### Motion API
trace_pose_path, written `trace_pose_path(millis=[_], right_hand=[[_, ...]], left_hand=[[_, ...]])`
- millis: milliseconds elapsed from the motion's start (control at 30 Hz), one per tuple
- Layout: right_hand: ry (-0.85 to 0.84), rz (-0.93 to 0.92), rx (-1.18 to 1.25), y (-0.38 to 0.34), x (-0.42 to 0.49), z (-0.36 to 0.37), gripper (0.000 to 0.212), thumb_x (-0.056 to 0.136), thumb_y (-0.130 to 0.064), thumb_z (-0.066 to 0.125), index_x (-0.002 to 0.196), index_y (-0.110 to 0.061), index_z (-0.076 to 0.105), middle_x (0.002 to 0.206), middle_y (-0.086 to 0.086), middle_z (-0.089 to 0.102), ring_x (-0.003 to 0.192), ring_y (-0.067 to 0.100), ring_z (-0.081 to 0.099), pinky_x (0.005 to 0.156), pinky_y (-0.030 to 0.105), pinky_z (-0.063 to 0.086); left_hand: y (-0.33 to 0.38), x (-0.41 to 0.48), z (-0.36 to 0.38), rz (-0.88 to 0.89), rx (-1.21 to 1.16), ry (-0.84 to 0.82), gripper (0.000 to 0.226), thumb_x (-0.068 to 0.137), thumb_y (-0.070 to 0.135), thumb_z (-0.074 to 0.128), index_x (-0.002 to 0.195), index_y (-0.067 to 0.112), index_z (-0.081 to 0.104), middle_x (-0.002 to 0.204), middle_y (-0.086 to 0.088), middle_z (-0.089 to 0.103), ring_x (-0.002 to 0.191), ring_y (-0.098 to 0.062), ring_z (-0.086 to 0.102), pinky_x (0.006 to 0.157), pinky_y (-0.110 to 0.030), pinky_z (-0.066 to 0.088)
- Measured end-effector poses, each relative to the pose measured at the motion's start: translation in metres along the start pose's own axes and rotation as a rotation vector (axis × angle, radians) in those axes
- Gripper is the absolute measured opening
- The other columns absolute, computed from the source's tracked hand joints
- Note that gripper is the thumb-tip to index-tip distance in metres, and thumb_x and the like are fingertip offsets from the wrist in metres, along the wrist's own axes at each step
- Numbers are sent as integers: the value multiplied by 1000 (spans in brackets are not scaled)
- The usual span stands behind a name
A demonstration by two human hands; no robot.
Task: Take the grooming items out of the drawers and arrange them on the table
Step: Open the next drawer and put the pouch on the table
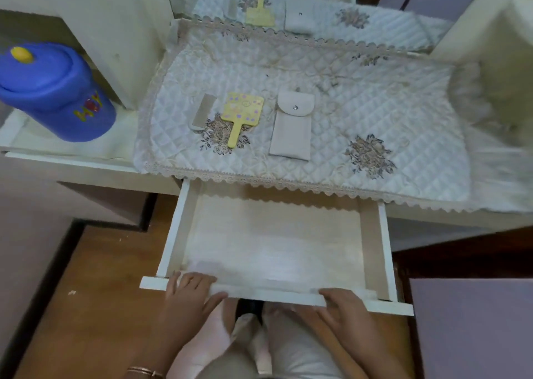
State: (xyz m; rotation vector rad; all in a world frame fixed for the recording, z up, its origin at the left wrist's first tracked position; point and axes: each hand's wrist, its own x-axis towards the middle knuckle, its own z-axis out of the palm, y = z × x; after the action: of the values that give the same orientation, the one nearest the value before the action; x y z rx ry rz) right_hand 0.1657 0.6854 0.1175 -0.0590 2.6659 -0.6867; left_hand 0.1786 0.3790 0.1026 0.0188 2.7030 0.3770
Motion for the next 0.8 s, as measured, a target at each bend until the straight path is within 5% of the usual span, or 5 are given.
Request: trace_pose_path(millis=[167, 333, 500, 667, 800], right_hand=[[143, -31, -68, -1, -13, 8, 82, 82, -71, 11, 91, -16, 72, 86, -1, 74, 80, 19, 69, 75, 32, 53], [152, -35, -38, 1, -8, 7, 83, 78, -74, 12, 96, -19, 70, 92, -3, 74, 88, 16, 67, 80, 28, 48], [119, -15, -77, 3, 26, -4, 28, 83, -34, 62, 105, -18, 68, 101, -1, 71, 99, 20, 62, 86, 27, 45], [289, -85, -280, 4, 73, -18, 45, 72, -46, 64, 110, -24, 56, 111, 1, 67, 111, 20, 49, 92, 36, 47], [391, -140, -408, -3, 111, -39, 81, 57, -37, 83, 126, -21, 44, 129, 9, 57, 123, 24, 33, 103, 40, 20]], left_hand=[[-1, -1, -2, 44, 54, -59, 73, 88, 65, 7, 80, 27, 69, 76, 11, 73, 74, -12, 69, 85, -34, 30], [-4, 5, -7, 51, 82, -46, 71, 87, 64, 5, 79, 32, 68, 74, 18, 72, 73, -6, 69, 72, -38, 55], [0, 37, -19, 48, 106, 33, 74, 85, 66, 7, 84, 27, 70, 78, 9, 74, 79, -16, 70, 77, -45, 54], [14, 78, -39, 14, 50, 165, 79, 81, 71, 12, 111, 17, 60, 113, -4, 67, 113, -30, 55, 87, -47, 50], [30, 113, -55, 16, 49, 356, 77, 71, 38, 71, 136, 20, 33, 141, -12, 42, 132, -28, 23, 107, -49, 29]])
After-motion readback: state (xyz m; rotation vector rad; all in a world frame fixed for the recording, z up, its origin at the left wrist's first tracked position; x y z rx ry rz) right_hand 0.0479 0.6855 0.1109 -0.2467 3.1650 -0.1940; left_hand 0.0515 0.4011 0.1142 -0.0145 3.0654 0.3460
